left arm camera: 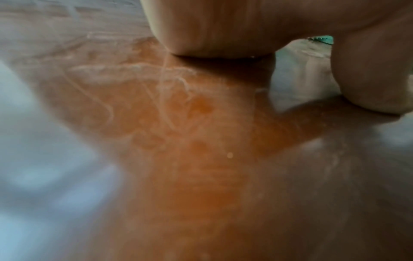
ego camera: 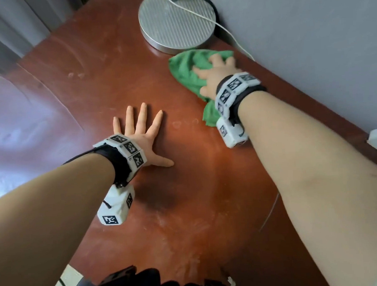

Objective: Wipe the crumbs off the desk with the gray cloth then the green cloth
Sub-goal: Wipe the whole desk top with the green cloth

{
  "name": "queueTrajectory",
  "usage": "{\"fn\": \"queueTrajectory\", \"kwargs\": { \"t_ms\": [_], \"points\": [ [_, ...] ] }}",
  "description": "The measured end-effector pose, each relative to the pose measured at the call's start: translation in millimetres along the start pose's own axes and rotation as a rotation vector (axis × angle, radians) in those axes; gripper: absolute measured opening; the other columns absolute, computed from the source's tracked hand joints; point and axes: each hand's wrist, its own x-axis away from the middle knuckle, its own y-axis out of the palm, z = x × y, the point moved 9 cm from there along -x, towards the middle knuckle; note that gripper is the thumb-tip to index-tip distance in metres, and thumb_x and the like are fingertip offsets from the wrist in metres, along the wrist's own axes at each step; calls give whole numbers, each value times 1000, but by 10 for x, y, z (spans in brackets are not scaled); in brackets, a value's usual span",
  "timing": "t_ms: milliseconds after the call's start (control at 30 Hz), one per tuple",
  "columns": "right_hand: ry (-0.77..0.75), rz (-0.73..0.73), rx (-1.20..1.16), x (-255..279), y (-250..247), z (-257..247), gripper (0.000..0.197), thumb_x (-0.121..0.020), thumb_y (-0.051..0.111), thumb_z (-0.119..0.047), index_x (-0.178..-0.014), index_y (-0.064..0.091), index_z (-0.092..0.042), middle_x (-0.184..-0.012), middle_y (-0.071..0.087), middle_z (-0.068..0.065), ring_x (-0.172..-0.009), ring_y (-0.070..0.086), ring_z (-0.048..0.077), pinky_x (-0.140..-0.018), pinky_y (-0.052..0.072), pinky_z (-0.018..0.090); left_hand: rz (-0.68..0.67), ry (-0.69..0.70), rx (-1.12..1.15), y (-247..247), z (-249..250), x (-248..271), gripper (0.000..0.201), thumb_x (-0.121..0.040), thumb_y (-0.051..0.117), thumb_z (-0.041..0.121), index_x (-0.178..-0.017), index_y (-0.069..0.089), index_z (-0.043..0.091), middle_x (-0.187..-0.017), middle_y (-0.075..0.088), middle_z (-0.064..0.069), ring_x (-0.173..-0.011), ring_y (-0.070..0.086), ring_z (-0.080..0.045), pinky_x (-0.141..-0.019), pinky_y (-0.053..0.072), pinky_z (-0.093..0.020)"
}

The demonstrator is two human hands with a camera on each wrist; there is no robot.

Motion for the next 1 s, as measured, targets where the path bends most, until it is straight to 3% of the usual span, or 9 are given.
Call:
{"fn": "queueTrajectory", "kwargs": {
  "t_ms": [200, 333, 400, 500, 600, 767, 867, 933, 1000],
  "points": [
    [-269, -116, 20, 693, 400, -415, 61, -89, 48, -27, -137, 25, -55, -148, 13, -7, -126, 22, 28, -99, 35, 41, 26, 11, 27, -62, 3, 5, 132, -56, 62, 79, -141, -28, 33, -149, -36, -2, -138, -30, -31, -112, -10, -57],
    [-370, -358, 59, 1200, 620, -268, 58, -90, 48, -19, -136, 34, -51, -147, 17, -6, -122, 25, 26, -103, 37, 38, 48, 31, 39, -82, 19, 34, 134, -55, 66, 76, -143, -24, 32, -150, -33, -3, -138, -28, -32, -111, -10, -58],
    [-249, -311, 20, 1112, 501, -79, 56, -91, 48, -20, -138, 34, -47, -150, 19, -4, -125, 26, 30, -110, 27, 34, 53, 37, 36, -84, 8, 18, 134, -54, 65, 78, -143, -24, 33, -151, -33, -3, -139, -27, -33, -110, -9, -59],
    [100, -9, -163, 833, 285, 192, 56, -90, 51, -24, -141, 32, -43, -153, 17, 3, -129, 25, 39, -111, 21, 34, 81, 68, 45, -96, 9, 66, 131, -56, 63, 78, -144, -22, 32, -152, -30, -3, -140, -24, -33, -111, -7, -58],
    [292, -75, -175, 814, 471, 34, 63, -91, 47, -29, -144, 17, -46, -155, 5, 5, -135, 15, 40, -110, 23, 49, 128, 110, 42, 2, -144, 176, 121, -66, 60, 74, -146, -18, 28, -153, -27, -3, -141, -23, -28, -114, -8, -50],
    [-187, -138, 55, 1351, 717, -853, 69, -87, 48, -19, -139, 19, -55, -154, 3, -6, -133, 15, 33, -103, 29, 46, 130, 2, 9, 508, -856, 648, 119, -61, 50, 84, -144, -21, 35, -152, -29, -7, -141, -24, -30, -114, -9, -49],
    [-463, -285, 164, 1768, 917, -1168, 64, -89, 46, -15, -136, 29, -55, -151, 11, -10, -127, 21, 26, -94, 38, 36, 80, -25, 10, 703, -961, 837, 126, -57, 53, 85, -143, -24, 34, -151, -31, -6, -140, -25, -32, -113, -10, -52],
    [-477, -313, 117, 1759, 838, -1121, 61, -90, 47, -15, -137, 33, -50, -150, 16, -9, -125, 24, 26, -98, 39, 35, 71, -31, 18, 742, -924, 870, 129, -55, 54, 85, -143, -24, 34, -151, -31, -5, -139, -26, -33, -113, -10, -54],
    [-281, -174, 24, 1475, 624, -846, 60, -90, 47, -16, -139, 32, -46, -152, 17, -6, -126, 25, 30, -106, 31, 35, 62, -35, 11, 743, -918, 839, 130, -54, 55, 85, -142, -25, 34, -151, -32, -5, -139, -27, -33, -113, -10, -54]
  ]
}}
